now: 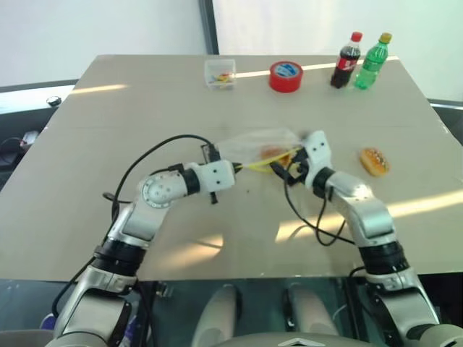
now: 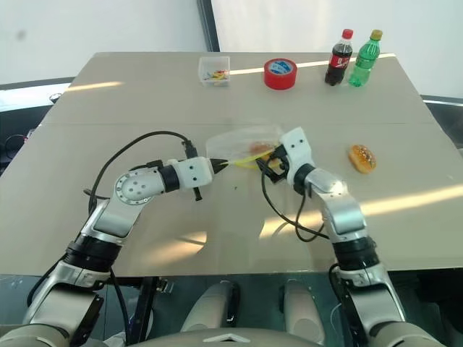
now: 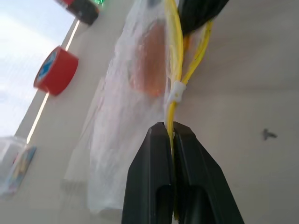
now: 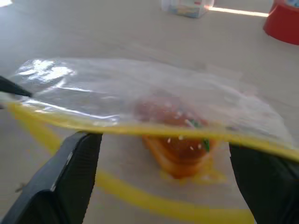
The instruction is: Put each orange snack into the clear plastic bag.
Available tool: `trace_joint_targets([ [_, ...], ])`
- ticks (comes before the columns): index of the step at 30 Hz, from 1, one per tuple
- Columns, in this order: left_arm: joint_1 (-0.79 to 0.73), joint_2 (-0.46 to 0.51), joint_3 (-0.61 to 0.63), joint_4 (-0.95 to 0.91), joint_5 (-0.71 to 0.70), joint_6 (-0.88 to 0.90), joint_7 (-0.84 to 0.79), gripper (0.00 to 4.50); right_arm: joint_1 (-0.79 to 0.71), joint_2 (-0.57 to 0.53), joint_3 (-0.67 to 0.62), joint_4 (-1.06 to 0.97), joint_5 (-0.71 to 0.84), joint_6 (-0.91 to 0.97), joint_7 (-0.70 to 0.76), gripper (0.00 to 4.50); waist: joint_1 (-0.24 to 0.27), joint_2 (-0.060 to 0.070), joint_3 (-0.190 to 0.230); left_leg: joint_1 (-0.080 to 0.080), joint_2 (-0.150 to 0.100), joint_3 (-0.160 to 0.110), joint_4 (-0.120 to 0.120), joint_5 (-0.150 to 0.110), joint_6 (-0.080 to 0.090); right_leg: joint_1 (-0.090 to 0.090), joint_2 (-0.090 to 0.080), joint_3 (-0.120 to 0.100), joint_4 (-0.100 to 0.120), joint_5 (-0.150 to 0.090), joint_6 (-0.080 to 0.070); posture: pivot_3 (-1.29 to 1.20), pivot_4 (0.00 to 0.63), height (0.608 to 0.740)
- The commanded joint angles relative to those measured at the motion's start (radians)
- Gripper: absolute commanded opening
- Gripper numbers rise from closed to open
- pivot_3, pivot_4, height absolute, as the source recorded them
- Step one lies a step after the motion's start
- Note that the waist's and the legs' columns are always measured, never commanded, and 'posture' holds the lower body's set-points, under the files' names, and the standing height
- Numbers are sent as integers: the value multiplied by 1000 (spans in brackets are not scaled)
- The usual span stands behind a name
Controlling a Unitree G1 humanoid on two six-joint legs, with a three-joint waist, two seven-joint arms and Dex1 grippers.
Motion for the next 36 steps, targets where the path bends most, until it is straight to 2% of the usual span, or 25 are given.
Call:
trace_joint_targets([
  [1, -35, -12, 22, 15, 7, 4, 40, 0, 56, -65, -122, -183, 107, 63, 36, 4354, 0, 0, 0, 0, 0, 0, 0, 0, 0, 0, 0, 0, 0, 0, 0, 0, 150, 740],
  [4, -51, -19, 19, 33, 11, 4, 50, 0, 115, -128, -205, -216, 90, 52, -1, 4354, 1, 0, 0, 0, 0, 0, 0, 0, 0, 0, 0, 0, 0, 0, 0, 0, 150, 740],
  [7, -55, -26, 14, 34, 10, 5, 51, 0, 138, -184, -267, -121, -24, -4, -114, 4354, -1, 0, 0, 1, 0, 1, 0, 0, 0, 1, 0, 0, 0, 0, 0, 0, 150, 740],
  [11, -53, -31, 8, 34, 10, 2, 45, 0, 114, -197, -322, 67, -95, -77, -219, 4354, -2, 0, 0, 1, 0, 1, 0, 0, 0, 1, 0, 1, 0, 0, 0, 0, 150, 740],
  [20, -51, -23, 12, 33, 14, -2, 38, 0, 23, -163, -345, 355, -52, -148, -197, 4354, -3, 0, 0, 2, 0, 3, 0, 0, 0, 1, 0, 2, 1, 0, 0, 0, 150, 740],
  [23, -46, -21, 15, 27, 15, 3, 40, 0, 13, -173, -352, 412, -48, -182, -187, 3521, 0, 0, 0, 1, 0, 3, 0, 0, 0, 1, -1, 2, 0, 0, 0, 0, 150, 740],
  [28, -41, -19, 19, 15, 14, 15, 42, 0, 25, -192, -349, 397, -44, -216, -174, 1059, -2, 0, 0, 1, 0, 3, 0, 0, 0, 1, 0, 2, 0, 0, 0, 0, 150, 740],
  [29, -40, -19, 19, 14, 15, 16, 43, 0, 36, -197, -342, 361, -43, -222, -162, 733, -3, 0, 0, 1, 0, 3, 0, 0, 0, 1, 0, 2, 0, 0, 0, 0, 150, 740],
  [33, -38, -20, 21, 10, 13, 21, 45, 0, 69, -191, -311, 212, -10, -185, -116, 733, -5, 0, 0, 1, 1, 3, 0, 0, 0, 1, 0, 2, 0, 0, 0, 0, 150, 740],
  [36, -42, -24, 19, 11, 11, 23, 45, 0, 111, -187, -182, 21, 17, -125, -22, 733, -7, 0, 0, 1, 1, 3, 0, 0, 0, 1, 0, 2, 0, 0, 0, 0, 150, 740],
])
